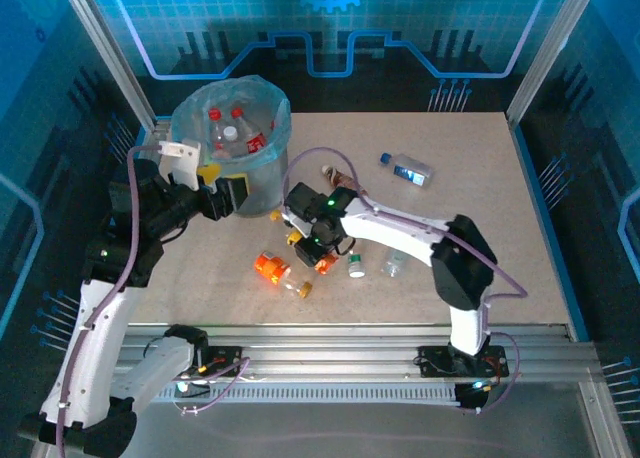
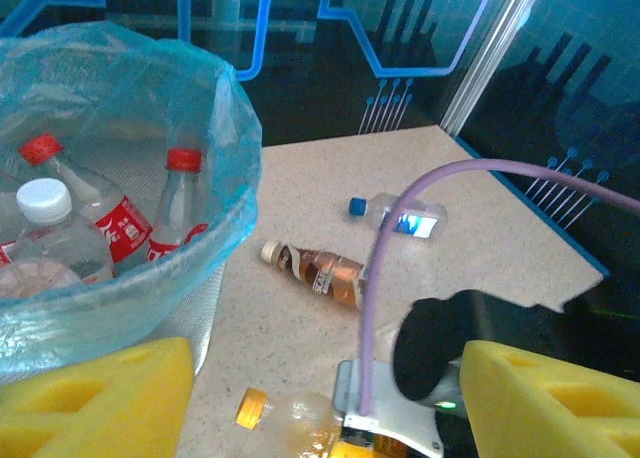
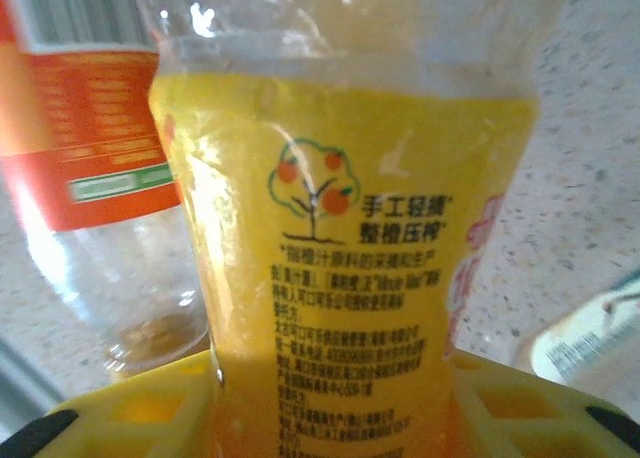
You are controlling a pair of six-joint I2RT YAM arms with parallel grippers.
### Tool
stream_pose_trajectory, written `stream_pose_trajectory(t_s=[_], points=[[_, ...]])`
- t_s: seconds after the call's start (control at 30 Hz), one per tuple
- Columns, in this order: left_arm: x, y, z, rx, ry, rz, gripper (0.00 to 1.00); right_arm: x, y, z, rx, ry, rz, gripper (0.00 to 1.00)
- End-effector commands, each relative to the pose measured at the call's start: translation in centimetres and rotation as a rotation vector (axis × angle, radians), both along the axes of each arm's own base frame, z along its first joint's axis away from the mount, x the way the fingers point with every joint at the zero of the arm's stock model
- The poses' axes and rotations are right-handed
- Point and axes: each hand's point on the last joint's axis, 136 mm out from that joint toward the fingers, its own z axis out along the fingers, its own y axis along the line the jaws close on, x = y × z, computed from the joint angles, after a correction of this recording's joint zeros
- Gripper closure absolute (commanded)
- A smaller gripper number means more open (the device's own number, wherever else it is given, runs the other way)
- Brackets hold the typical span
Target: Put the plastic bottles in the bin
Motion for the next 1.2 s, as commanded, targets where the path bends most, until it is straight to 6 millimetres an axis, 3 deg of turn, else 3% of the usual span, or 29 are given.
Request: stream_pose_trajectory(t_s=[0.0, 0.4, 0.67, 0.87, 1.03, 1.17], points=[[0.4, -0.2, 2.6, -0.059, -0.046, 0.008, 0.28, -0.5, -1.9, 2.9, 0.045, -0.025, -0.034, 0.56], [3.5, -3.0, 3.5, -0.266, 0.026, -0.077, 0.27, 0.0, -7.3, 10.4, 0.296, -0.284, -0.058, 0.62], [4.2, -9.7, 1.6, -0.354, 0.13, -0.255, 0.27, -0.2, -8.3, 15.9, 0.549, -0.448, -0.066, 0.62], [3.7, -13.9, 0.5, -0.351, 0.174, -0.364, 0.3, -0.8, -8.3, 17.4, 0.6, -0.502, -0.034, 0.62], [3.8, -15.1, 0.3, -0.349, 0.19, -0.384, 0.41, -1.9, -7.7, 17.8, 0.644, -0.494, 0.032, 0.62], [3.8, -15.7, 0.2, -0.344, 0.2, -0.398, 0.42, -2.4, -7.4, 17.6, 0.653, -0.481, 0.052, 0.62]])
